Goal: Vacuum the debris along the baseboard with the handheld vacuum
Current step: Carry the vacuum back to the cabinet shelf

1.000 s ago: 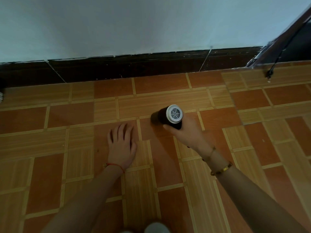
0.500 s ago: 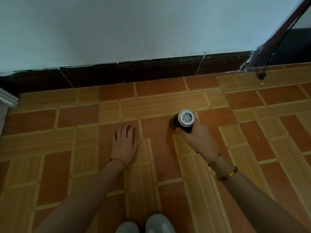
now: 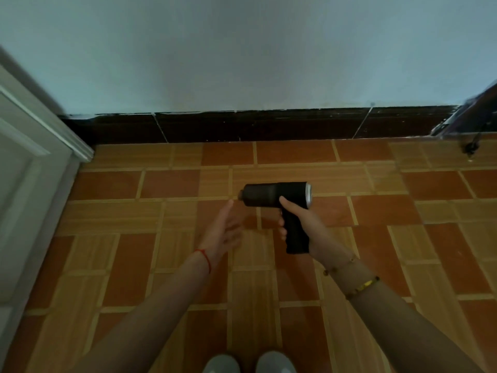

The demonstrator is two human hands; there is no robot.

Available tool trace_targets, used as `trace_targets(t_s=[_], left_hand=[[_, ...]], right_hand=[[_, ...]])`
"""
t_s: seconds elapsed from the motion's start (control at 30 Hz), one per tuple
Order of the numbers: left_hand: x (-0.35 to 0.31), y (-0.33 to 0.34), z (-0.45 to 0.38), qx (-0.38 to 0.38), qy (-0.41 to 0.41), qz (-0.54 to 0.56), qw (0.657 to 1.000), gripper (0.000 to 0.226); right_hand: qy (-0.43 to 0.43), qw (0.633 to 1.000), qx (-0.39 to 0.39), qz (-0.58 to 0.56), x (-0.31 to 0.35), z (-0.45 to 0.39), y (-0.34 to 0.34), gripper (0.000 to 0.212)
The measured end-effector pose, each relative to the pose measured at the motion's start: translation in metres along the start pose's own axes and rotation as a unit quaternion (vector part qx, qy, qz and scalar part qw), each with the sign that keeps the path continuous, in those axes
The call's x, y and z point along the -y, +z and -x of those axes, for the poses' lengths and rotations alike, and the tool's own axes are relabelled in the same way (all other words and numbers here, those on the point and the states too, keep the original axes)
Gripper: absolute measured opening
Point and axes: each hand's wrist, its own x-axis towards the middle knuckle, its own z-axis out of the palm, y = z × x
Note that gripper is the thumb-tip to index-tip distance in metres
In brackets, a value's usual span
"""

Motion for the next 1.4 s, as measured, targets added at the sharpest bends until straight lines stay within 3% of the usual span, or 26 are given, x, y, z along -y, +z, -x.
trace_targets(t_s=[0.1, 0.23, 0.4, 0.67, 1.07, 1.4], left_hand=[[-0.006, -0.001, 0.011, 0.066, 0.014, 0.066, 0.996, 0.079], [-0.003, -0.006, 0.017, 0.067, 0.071, 0.115, 0.989, 0.056], [0.0, -0.016, 0.018, 0.035, 0.086, 0.175, 0.98, 0.072], [0.003, -0.028, 0.018, 0.039, 0.101, 0.182, 0.977, 0.074], [0.0, -0.027, 0.021, 0.026, 0.117, 0.175, 0.977, 0.067], [-0.002, -0.026, 0.023, 0.018, 0.108, 0.178, 0.978, 0.044]], right_hand=[[0.03, 0.999, 0.043, -0.014, 0.0, -0.004, 0.018, 0.029], [0.049, 0.993, 0.103, 0.016, -0.014, -0.005, 0.036, 0.031], [0.083, 0.99, 0.116, 0.017, -0.029, -0.009, 0.045, 0.032], [0.096, 0.986, 0.138, 0.006, -0.029, -0.012, 0.057, 0.032], [0.081, 0.988, 0.124, 0.039, -0.031, -0.009, 0.058, 0.039], [0.079, 0.989, 0.118, 0.046, -0.03, -0.009, 0.056, 0.039]])
